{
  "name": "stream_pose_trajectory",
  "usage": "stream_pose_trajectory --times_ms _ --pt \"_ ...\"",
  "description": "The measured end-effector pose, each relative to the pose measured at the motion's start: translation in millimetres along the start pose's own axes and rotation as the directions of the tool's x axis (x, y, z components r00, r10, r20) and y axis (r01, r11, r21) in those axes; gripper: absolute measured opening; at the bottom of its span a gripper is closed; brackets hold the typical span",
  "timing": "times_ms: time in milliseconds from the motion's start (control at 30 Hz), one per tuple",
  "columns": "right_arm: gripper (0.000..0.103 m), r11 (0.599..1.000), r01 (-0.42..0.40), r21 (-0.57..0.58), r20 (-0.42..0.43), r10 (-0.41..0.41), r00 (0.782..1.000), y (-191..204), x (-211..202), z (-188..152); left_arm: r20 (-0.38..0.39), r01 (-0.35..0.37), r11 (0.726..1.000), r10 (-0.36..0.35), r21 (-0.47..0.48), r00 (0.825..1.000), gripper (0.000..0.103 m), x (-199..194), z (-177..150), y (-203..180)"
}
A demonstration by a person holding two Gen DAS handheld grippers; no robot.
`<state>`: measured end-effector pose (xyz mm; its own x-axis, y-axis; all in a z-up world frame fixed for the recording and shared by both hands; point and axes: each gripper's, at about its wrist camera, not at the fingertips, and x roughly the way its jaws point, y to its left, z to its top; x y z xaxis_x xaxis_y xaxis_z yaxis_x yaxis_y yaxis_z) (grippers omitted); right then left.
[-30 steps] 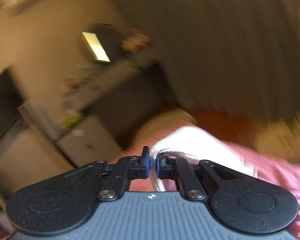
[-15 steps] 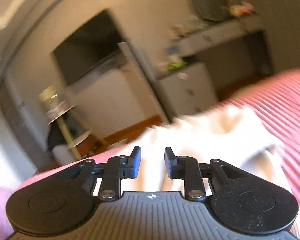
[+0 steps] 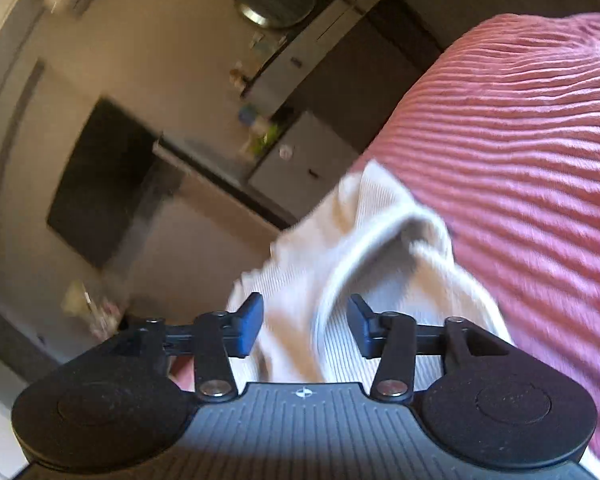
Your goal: Fold small clothes
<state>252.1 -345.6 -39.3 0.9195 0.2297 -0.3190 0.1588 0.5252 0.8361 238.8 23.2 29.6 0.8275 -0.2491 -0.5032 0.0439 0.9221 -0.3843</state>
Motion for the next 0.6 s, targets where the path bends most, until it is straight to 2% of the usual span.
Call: stream_pose_trajectory --times_ms 100,200,233,267,333,367,400,433,467,500,567,600 --pt "0.051 0.985 -0.031 0.169 0.018 0.028 0.999 -29 14 15 -0.086 0.025 0.999 -0.028 -0.041 0.996 0.103 60 21 -16" --pt "0.049 0.972 -0.036 0.233 0.018 0.032 0.999 -55 25 20 -0.162 0.001 0.999 -0.008 -0.041 0.987 0.103 109 28 -29" --pt "0.046 0.968 -0.041 0.249 0.015 0.039 0.999 -63 30 21 -0.175 -0.005 1.0 0.0 -0.027 0.985 0.101 121 28 -31" --pt "0.042 0.963 -0.049 0.265 0.015 0.046 0.999 -69 33 21 -0.182 -0.006 1.0 0.004 -0.006 0.983 0.096 130 29 -34" --pt "0.033 0.957 -0.064 0.283 0.011 0.063 0.998 -77 41 22 -0.218 -0.007 1.0 0.013 0.026 0.976 0.074 149 30 -42" --pt "0.026 0.958 -0.067 0.279 0.007 0.068 0.998 -79 45 23 -0.246 -0.014 0.999 0.022 0.034 0.969 0.07 157 27 -42" --pt "0.023 0.962 -0.068 0.266 0.001 0.07 0.998 -80 49 23 -0.285 -0.033 0.999 0.044 0.044 0.957 0.059 168 25 -44" --pt "0.015 0.965 -0.066 0.253 -0.004 0.069 0.998 -80 51 23 -0.303 -0.049 0.997 0.063 0.053 0.951 0.043 174 23 -44" --pt "0.01 0.968 -0.067 0.241 -0.006 0.07 0.998 -80 50 22 -0.306 -0.06 0.996 0.078 0.068 0.949 0.034 176 21 -45" --pt "0.008 0.969 -0.069 0.237 -0.006 0.073 0.997 -81 50 22 -0.305 -0.067 0.994 0.09 0.085 0.948 0.013 178 19 -47" --pt "0.007 0.969 -0.077 0.234 0.0 0.08 0.997 -82 46 24 -0.287 -0.086 0.993 0.106 0.082 0.952 0.011 170 23 -47" --pt "0.007 0.972 -0.08 0.222 0.004 0.081 0.997 -79 41 25 -0.257 -0.088 0.993 0.104 0.073 0.961 0.01 164 27 -47"
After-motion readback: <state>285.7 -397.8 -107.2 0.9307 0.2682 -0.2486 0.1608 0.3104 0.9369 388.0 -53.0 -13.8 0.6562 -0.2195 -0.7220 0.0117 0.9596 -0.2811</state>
